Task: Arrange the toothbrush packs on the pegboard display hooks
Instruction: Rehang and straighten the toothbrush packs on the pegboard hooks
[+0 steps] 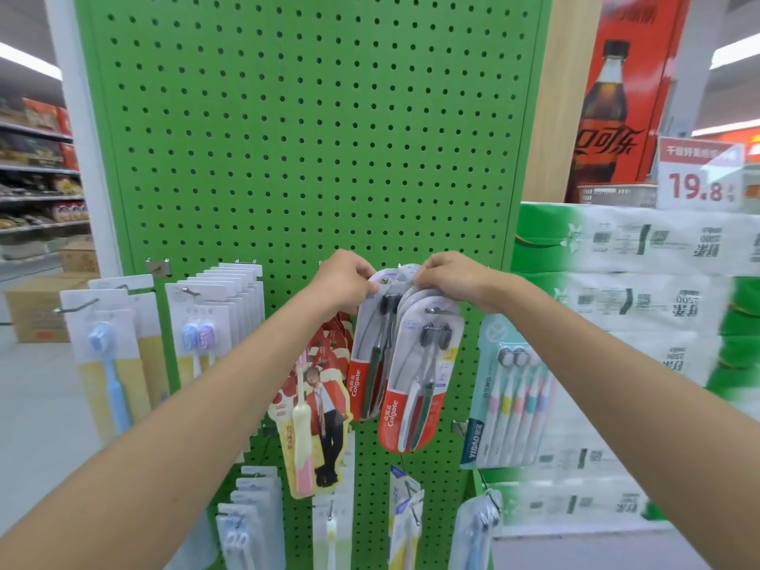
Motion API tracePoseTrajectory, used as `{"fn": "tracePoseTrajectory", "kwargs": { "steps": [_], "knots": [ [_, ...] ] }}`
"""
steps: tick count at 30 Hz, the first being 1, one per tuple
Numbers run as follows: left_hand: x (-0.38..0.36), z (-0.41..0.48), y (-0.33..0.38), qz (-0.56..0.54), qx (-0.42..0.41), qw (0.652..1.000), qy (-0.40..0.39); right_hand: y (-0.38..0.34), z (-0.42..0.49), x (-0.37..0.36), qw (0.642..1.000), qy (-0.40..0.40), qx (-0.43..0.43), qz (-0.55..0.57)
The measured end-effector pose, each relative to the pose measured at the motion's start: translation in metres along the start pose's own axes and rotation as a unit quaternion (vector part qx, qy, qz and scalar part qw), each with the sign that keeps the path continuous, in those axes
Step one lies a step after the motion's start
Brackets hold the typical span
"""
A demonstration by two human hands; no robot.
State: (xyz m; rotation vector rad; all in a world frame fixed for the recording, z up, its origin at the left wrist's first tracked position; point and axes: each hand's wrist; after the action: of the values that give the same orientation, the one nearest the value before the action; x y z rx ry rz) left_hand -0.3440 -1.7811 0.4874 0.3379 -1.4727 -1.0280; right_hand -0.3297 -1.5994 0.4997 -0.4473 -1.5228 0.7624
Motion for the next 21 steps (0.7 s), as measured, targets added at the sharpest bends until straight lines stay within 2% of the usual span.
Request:
{"fn": "tracePoseTrajectory", "kwargs": {
  "steps": [5, 14, 21],
  "knots": [
    [0.000, 0.002, 0.000, -0.018, 0.016, 0.999, -0.028, -0.001, 0.001, 0.008, 1.000, 0.009, -0.002, -0.009],
    [-0.002, 0.001, 0.000, -0.059, 0.051, 0.996, -0.054, 0.000, 0.002, 0.006, 0.999, -0.023, -0.017, -0.033],
    [-0.005, 0.014, 0.004, -0.096, 0.048, 0.993, -0.057, 0.000, 0.003, 0.011, 1.000, 0.010, 0.006, -0.027]
  ]
}}
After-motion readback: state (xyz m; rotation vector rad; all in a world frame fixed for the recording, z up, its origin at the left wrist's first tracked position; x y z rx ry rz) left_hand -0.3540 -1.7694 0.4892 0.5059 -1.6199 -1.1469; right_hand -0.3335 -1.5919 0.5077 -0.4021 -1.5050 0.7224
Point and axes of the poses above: each hand's wrist, its own z-axis towards the middle knuckle, its own x-axis out of the back of the hand, y = z × x, and after that the axes turned 13 degrees about -y, right-handed
